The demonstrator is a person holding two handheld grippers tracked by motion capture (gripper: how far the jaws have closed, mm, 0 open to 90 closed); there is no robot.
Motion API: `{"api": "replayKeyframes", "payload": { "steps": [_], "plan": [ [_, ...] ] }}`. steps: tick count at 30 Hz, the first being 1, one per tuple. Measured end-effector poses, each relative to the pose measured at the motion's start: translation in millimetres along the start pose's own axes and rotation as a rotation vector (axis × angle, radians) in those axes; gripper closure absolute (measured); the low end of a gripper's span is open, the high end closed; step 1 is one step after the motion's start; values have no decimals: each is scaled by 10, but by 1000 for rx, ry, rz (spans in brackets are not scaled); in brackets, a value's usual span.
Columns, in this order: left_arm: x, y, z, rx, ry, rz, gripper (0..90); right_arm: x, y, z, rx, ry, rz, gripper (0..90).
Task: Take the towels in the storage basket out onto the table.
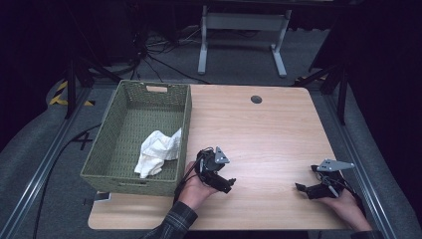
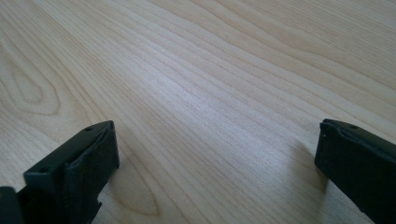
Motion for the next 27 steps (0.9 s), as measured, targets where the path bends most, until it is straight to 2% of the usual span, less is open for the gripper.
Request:
{"api": "replayKeyframes", "payload": {
  "steps": [5,7,18,27],
  "plan": [
    [-33,22,-9,-10,-7,1,12,0,0,0,-1,0,0,0],
    [-43,34,-16,2,-5,0,12,0,0,0,-1,0,0,0],
    [-77,82,-33,-9,-7,-6,12,2,1,0,-1,-1,0,0],
    [-139,159,-61,2,-1,-2,12,2,1,1,-1,-1,0,0]
  ]
}}
Point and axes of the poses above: each handheld gripper's, and its own axes: x roughly forward along the jaws, y roughly out of its top, z roughly to its right, the point moved 6 cm from there along x, roughly forward along the jaws, and after that the axes turned 10 degrees about y, right-handed, at the moved point
